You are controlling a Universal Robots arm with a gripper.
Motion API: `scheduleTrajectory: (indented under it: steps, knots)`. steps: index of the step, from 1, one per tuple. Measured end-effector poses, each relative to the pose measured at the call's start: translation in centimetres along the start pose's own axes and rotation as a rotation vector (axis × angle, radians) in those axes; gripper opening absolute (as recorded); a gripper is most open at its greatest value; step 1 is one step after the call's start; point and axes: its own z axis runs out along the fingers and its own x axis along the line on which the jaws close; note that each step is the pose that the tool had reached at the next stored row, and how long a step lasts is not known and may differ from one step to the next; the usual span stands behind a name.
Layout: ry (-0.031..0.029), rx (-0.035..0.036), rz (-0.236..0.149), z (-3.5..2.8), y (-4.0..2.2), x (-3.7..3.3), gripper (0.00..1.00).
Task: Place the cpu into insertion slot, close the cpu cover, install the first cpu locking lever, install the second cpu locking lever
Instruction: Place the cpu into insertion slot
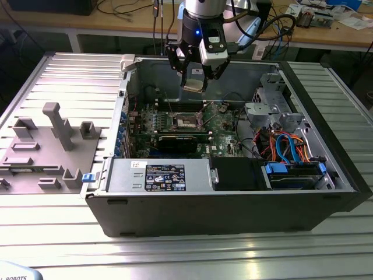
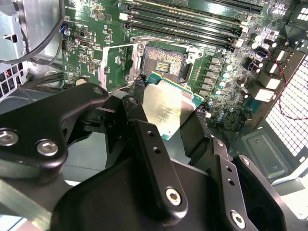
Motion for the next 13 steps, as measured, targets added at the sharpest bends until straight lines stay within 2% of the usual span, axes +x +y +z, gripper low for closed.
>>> scheduleTrajectory:
  steps: [13]
  knots:
    - [-0.0003,-0.0001,0.006,0.0,0.0,0.0,0.54]
